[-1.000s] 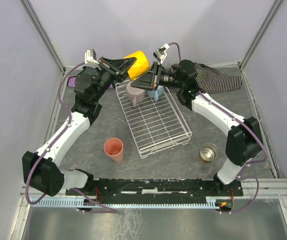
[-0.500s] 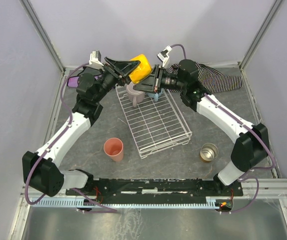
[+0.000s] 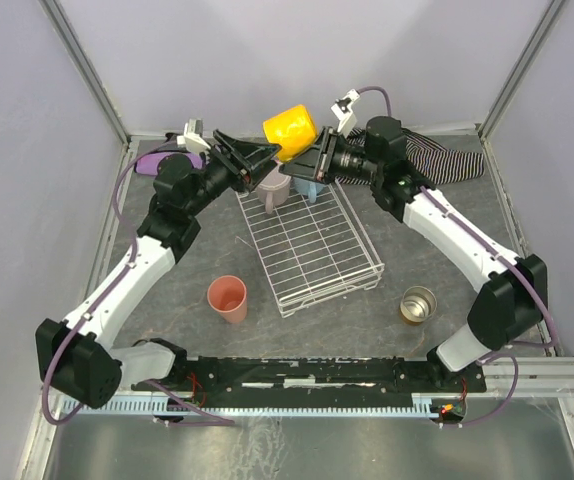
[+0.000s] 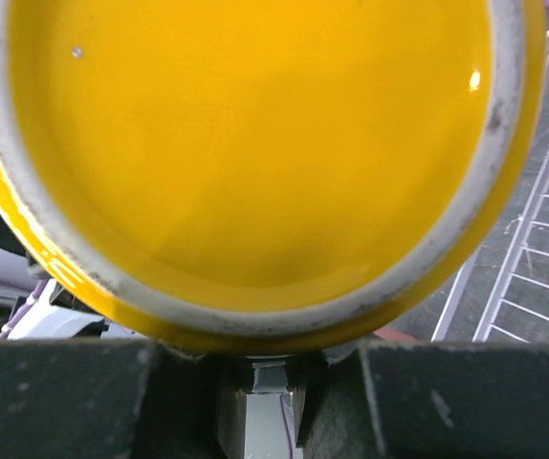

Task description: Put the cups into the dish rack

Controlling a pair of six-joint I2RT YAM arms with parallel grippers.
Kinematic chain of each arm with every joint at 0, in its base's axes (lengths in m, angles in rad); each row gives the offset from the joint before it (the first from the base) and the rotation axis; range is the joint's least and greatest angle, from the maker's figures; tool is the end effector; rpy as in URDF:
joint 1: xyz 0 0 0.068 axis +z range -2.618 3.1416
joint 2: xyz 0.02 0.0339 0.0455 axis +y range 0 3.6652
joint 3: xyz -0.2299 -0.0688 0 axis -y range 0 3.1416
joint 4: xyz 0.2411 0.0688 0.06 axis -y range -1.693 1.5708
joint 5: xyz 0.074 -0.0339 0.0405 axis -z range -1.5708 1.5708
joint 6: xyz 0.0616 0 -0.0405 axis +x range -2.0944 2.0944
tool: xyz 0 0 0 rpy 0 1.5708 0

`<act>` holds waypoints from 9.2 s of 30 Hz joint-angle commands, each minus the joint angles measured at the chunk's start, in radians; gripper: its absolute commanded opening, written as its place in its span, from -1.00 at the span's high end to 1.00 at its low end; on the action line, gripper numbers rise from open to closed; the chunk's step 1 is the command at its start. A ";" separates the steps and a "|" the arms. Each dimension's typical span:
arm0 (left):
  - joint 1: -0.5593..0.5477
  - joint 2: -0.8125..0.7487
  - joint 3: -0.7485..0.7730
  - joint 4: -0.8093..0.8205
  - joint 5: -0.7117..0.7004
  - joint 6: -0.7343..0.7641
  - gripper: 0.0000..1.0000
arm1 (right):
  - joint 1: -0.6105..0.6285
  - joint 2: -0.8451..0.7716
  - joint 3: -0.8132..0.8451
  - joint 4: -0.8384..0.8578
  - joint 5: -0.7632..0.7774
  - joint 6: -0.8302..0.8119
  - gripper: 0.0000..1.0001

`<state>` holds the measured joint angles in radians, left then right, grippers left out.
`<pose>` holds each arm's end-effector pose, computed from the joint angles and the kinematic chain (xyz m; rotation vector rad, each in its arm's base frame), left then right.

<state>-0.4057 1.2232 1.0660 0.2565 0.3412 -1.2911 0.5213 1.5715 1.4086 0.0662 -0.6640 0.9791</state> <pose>0.2864 -0.1455 0.3643 -0.4295 1.6502 -1.5789 0.3191 0.2270 0.3517 -0.1447 1.9414 1.6184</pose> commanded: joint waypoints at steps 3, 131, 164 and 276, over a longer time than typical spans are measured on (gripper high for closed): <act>0.006 -0.091 -0.049 -0.190 -0.073 0.137 -0.42 | -0.044 -0.087 -0.003 0.012 0.025 -0.079 0.98; 0.315 -0.039 -0.112 -0.207 0.093 0.287 -0.43 | 0.154 0.048 -0.085 -0.717 1.125 -0.165 -0.05; 0.195 -0.292 -0.046 -1.488 -0.246 0.723 -0.48 | -0.067 -0.367 -0.213 -0.711 0.710 -0.357 -0.56; 0.308 -0.325 -0.310 -0.228 0.449 -0.050 0.94 | 0.063 0.103 -0.363 1.066 -0.137 0.914 0.14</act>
<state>-0.0967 0.9161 0.7696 0.0410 0.7628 -1.3571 0.5808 1.6848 1.0317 1.0382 -0.8120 1.8893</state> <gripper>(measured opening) 0.116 0.661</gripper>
